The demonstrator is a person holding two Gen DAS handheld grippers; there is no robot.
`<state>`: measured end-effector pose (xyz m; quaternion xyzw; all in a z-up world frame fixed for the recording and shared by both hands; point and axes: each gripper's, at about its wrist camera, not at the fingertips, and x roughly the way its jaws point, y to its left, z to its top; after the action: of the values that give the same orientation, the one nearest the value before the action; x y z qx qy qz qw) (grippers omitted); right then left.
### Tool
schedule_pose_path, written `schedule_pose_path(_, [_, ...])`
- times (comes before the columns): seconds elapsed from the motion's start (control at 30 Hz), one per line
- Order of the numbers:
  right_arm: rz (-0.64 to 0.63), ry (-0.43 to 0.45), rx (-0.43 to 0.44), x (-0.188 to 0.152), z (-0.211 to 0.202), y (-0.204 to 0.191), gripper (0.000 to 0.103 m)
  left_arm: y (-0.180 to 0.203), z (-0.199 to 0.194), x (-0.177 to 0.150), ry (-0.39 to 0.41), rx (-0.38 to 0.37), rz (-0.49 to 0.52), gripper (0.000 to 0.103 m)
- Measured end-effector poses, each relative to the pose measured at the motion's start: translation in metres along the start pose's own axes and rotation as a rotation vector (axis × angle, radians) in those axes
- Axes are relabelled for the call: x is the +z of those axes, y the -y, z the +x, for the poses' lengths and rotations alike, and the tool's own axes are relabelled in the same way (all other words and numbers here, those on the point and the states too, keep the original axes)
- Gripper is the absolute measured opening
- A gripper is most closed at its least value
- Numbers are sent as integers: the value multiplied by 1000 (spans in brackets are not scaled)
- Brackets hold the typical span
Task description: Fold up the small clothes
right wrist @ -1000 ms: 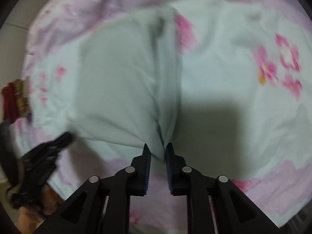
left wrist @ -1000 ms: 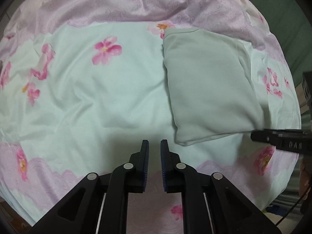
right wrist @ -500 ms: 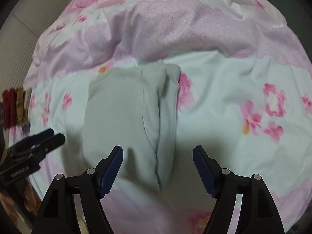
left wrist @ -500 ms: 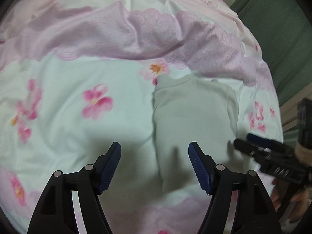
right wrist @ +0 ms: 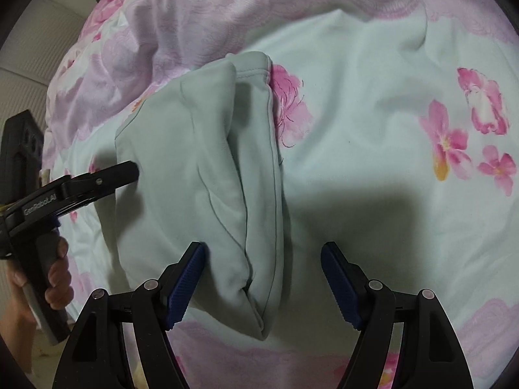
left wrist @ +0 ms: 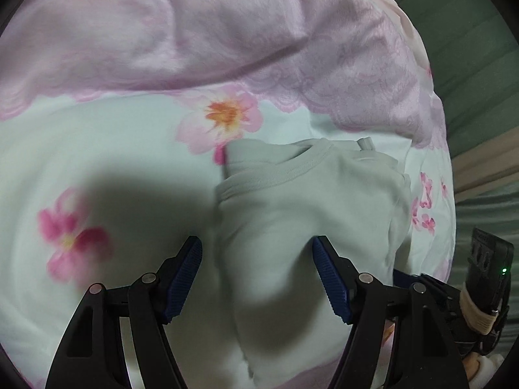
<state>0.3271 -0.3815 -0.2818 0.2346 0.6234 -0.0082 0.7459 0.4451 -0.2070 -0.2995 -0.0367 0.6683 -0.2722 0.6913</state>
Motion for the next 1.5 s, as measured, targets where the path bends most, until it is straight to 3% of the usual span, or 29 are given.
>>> schedule_pose_path(0.27, [30,-4,26,13,19,4,75,10,25,22,-50,-29,-12,45])
schedule_pose_path(0.33, [42,0,33,18,20,2,74,11,26,23,-57,-24,-14,29])
schedule_pose_path(0.37, [43,2,36,19,20,2,72,11,25,23,-58,-26,-19,27])
schedule_pose_path(0.4, [37,3,40,20,20,-1,63,10,21,22,-53,-31,-24,21])
schedule_pose_path(0.43, [21,1,49,21,20,-3,44,11,17,21,-46,-36,-26,19])
schedule_pose_path(0.47, [3,-10,81,21,20,-7,35,12,11,20,-33,-35,-26,18])
schedule_pose_path(0.53, [-4,-24,91,26,21,-16,26,14,-3,15,-5,-37,-27,15])
schedule_pose_path(0.63, [-39,-10,91,24,5,-23,17,21,-28,6,37,-27,-14,14])
schedule_pose_path(0.9, [-135,64,114,8,-59,-59,15,32,-99,-29,128,43,-10,10])
schedule_pose_path(1.1, [-204,85,149,-16,-86,-89,14,33,-146,-59,219,49,-42,7])
schedule_pose_path(1.23, [-243,86,119,-34,-91,-96,13,25,-149,-78,207,75,-71,8])
schedule_pose_path(1.5, [-206,99,52,-31,-70,-54,13,26,-102,-107,93,114,-25,9])
